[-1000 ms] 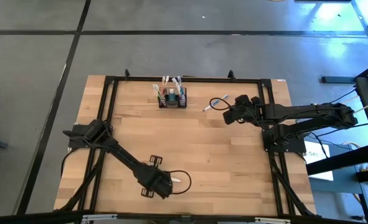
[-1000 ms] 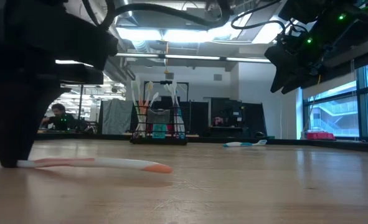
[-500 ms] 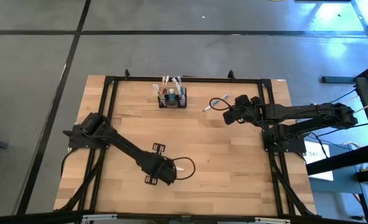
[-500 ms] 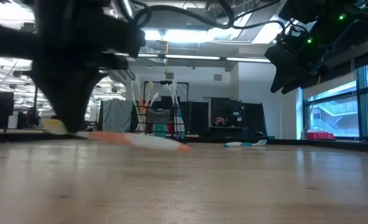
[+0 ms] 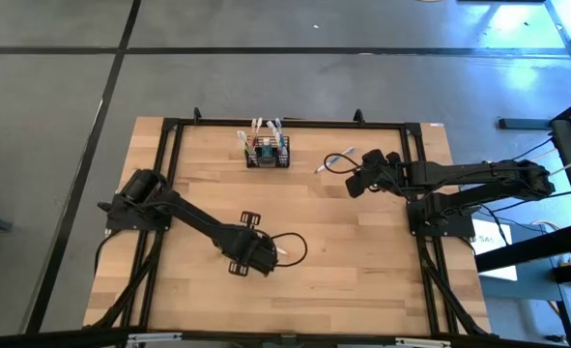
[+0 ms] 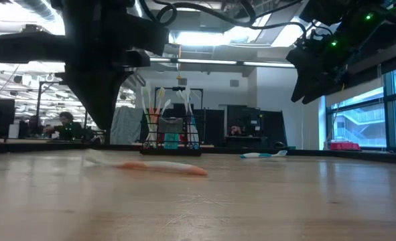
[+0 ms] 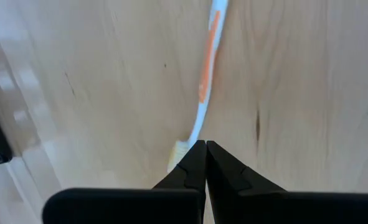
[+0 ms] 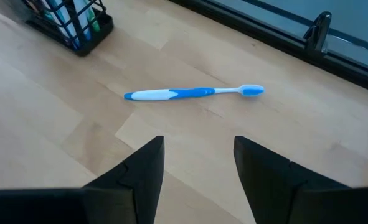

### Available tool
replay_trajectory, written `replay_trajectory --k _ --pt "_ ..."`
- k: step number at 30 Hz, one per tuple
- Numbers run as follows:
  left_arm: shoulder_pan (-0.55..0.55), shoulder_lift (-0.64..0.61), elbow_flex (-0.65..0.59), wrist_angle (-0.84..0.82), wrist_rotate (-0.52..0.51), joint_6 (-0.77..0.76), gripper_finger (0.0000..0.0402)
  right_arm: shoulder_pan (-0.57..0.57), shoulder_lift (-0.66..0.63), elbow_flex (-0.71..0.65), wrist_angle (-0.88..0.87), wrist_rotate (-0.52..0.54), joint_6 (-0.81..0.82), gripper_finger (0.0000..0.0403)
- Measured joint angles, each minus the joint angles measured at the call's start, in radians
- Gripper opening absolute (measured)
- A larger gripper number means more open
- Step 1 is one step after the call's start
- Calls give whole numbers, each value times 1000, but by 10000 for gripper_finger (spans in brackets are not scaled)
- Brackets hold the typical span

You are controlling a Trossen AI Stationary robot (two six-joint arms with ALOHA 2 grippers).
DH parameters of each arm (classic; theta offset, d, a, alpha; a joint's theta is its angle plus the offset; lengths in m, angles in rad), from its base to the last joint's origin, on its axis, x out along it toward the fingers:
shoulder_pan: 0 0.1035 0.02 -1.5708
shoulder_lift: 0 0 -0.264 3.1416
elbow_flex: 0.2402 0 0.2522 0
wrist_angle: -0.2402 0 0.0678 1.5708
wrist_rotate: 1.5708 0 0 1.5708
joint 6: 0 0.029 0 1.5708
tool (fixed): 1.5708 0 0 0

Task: Pick & Place toothbrushing station
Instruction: Put the orange toothbrush into the black wire organizer

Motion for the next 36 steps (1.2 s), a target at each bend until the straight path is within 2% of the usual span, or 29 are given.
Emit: replay_trajectory --k 11,22,27,31,36 --pt "36 0 1 67 31 29 16 0 0 0 0 -11 0 197" --pt "60 19 2 244 91 170 108 0 0 0 0 -10 -18 197" --pt "78 31 2 284 116 187 147 0 0 0 1 -10 -19 197" --pt "104 47 2 286 128 186 168 0 0 0 1 -10 -19 197" --pt "136 97 2 298 194 186 177 0 0 0 1 -10 -19 197"
